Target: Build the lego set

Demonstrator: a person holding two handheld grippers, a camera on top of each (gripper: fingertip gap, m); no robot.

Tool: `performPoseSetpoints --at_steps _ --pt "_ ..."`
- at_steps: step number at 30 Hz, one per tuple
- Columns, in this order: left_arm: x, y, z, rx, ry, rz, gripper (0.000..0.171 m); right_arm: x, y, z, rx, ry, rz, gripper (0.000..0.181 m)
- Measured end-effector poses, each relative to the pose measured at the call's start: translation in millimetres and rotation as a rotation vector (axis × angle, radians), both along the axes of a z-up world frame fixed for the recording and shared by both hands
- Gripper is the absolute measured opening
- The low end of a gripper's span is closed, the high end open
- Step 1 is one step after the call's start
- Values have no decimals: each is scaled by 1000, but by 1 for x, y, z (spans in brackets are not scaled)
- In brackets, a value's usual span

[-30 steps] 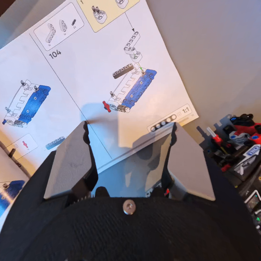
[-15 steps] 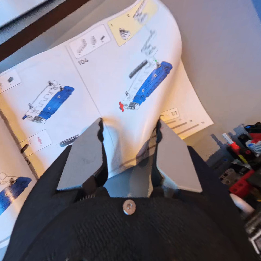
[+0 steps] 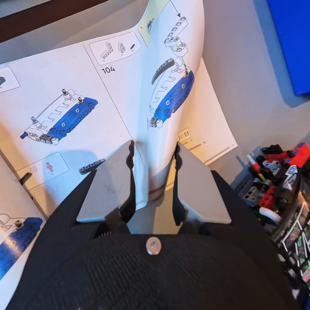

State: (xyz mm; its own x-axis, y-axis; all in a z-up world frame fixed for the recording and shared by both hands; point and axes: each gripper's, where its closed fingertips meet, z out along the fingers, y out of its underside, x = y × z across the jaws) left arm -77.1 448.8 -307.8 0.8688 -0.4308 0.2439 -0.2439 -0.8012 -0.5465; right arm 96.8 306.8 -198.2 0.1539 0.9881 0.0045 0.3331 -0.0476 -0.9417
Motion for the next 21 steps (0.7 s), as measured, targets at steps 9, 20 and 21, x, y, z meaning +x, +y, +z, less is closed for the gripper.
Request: performPoseSetpoints --at_steps 9,20,21 --pt "-3 0 1 -3 -70 -19 40 -51 82 -9 -126 -179 -152 26" --pt "-6 -2 3 2 -154 -22 37 -120 218 -50 -589 -227 -285 28" --pt "-6 -2 3 0 -163 -25 37 -122 220 -49 -620 -207 -285 28"
